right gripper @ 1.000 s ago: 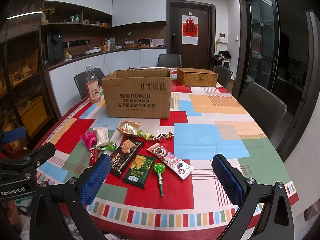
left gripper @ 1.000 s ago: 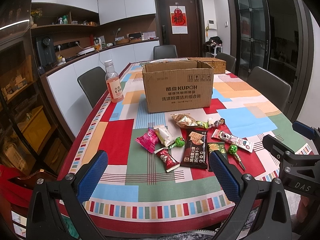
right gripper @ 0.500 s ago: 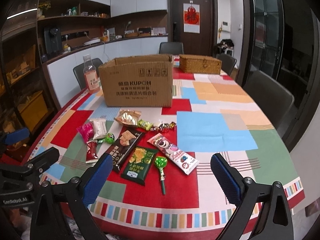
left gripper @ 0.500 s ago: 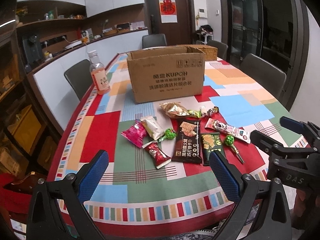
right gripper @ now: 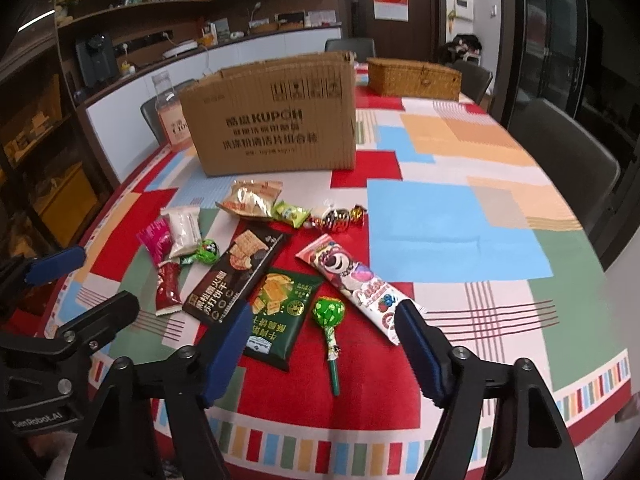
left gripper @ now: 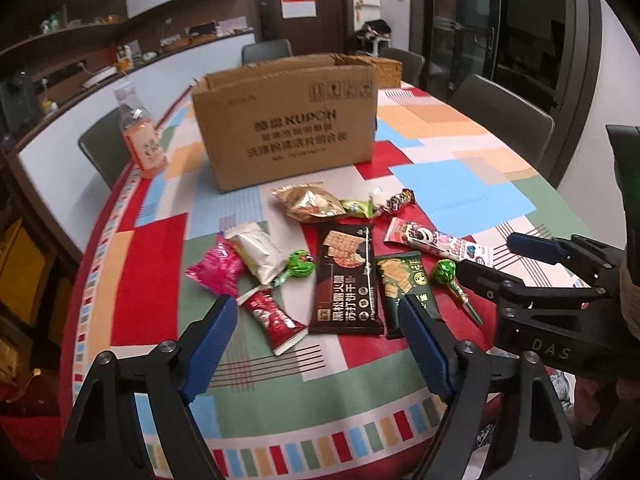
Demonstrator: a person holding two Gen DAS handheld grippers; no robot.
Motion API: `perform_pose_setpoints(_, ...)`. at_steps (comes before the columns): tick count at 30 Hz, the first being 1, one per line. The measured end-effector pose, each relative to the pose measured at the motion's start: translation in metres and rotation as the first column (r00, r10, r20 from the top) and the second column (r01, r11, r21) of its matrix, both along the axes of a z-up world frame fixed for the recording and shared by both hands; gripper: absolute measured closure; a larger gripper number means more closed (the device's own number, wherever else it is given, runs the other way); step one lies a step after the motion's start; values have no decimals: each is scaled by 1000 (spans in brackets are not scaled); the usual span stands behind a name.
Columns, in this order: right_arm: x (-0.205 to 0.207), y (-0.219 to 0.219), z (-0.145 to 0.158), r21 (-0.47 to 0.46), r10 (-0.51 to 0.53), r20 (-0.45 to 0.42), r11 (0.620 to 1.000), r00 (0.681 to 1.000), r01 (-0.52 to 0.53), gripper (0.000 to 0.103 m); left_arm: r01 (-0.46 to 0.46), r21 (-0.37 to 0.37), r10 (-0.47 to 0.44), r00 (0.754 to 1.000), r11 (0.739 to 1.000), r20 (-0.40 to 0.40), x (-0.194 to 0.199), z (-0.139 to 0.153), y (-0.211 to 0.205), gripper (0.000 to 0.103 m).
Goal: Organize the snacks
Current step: 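Reach the left tool to the dark cracker packet while the right tool reaches the green lollipop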
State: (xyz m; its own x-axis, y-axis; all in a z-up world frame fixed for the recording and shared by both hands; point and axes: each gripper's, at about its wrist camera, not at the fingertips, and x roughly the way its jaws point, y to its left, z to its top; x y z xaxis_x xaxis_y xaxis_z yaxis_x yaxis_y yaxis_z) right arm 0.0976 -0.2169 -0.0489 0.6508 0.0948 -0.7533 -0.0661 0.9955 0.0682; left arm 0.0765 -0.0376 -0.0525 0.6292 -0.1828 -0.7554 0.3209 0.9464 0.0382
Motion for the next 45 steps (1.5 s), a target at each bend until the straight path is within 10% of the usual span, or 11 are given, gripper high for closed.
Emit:
perform_pose_setpoints(22, 49, -3, -45, 63, 37, -193, 998, 980, -25, 60, 68, -55, -79, 973, 996, -219, 68, -58, -22, 40)
perform_pose_setpoints(45, 59, -6, -56, 111, 57, -228, 993, 972, -32, 76, 94, -30, -98, 970, 995, -222, 88, -77, -37, 54)
